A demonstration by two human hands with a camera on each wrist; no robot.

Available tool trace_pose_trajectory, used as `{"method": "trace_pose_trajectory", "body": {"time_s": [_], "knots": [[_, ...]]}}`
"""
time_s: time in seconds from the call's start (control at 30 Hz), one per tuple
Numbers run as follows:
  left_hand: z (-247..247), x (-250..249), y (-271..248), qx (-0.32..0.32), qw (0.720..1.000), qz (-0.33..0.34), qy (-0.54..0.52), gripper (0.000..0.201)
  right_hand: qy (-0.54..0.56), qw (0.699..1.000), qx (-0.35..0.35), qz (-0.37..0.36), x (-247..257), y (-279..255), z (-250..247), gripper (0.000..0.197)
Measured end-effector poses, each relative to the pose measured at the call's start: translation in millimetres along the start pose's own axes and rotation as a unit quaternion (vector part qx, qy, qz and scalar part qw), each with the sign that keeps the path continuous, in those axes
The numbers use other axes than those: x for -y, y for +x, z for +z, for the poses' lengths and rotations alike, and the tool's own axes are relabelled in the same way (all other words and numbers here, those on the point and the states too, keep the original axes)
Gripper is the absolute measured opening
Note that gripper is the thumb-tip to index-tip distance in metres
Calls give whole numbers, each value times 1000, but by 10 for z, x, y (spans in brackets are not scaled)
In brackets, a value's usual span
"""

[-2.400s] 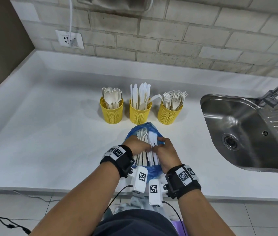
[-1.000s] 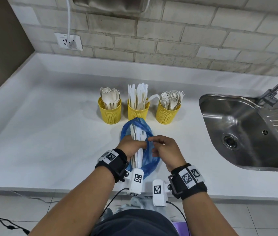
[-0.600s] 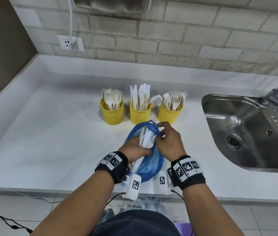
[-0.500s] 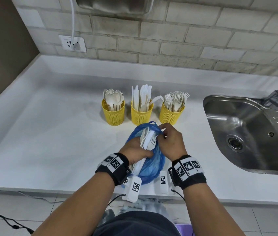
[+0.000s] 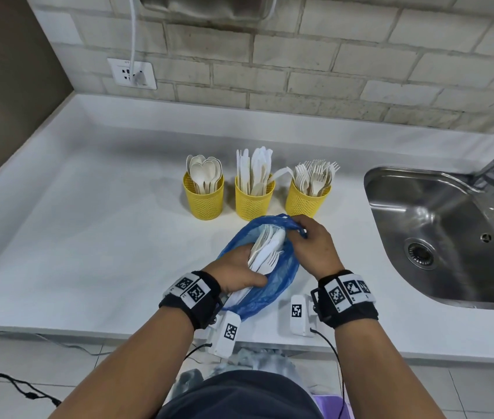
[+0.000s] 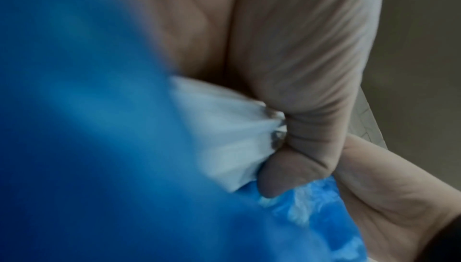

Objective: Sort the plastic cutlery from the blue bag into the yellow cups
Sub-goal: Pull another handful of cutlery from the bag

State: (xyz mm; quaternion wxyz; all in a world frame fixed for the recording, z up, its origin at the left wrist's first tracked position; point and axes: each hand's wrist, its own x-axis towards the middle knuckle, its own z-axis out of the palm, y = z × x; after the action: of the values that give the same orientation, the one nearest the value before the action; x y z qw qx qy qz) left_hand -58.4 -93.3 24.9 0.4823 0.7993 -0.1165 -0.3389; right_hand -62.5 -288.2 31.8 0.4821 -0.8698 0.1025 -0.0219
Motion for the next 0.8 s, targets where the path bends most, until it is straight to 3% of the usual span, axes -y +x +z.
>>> {"method": "trace_pose_trajectory", "body": {"time_s": [0.13,0.3,0.4,0.57,0.67,0.8], "knots": [[13,-55,13,-10,1000,20,18,48,34,996,-22,-75,-14,-32,-44,37],[74,-132,49,-69,996,43,21,47,-29,993,-6,-112,-23,-52,-40,16],[99,-130,58,-74,996,44,34,44,-7,996,-36,-88,-26,-17,-92,15],[72,-144,48,-91,994,57,14,42,22,992,-118,33,-96,67,-172,20],[47,-171,39,-118,991,69,-9,45,-5,989,-132,67,-155,44,-183,15],[25,-145,57,-166,980,78,-72,39,-39,987,-130,81,-273,-18,-194,26]]}}
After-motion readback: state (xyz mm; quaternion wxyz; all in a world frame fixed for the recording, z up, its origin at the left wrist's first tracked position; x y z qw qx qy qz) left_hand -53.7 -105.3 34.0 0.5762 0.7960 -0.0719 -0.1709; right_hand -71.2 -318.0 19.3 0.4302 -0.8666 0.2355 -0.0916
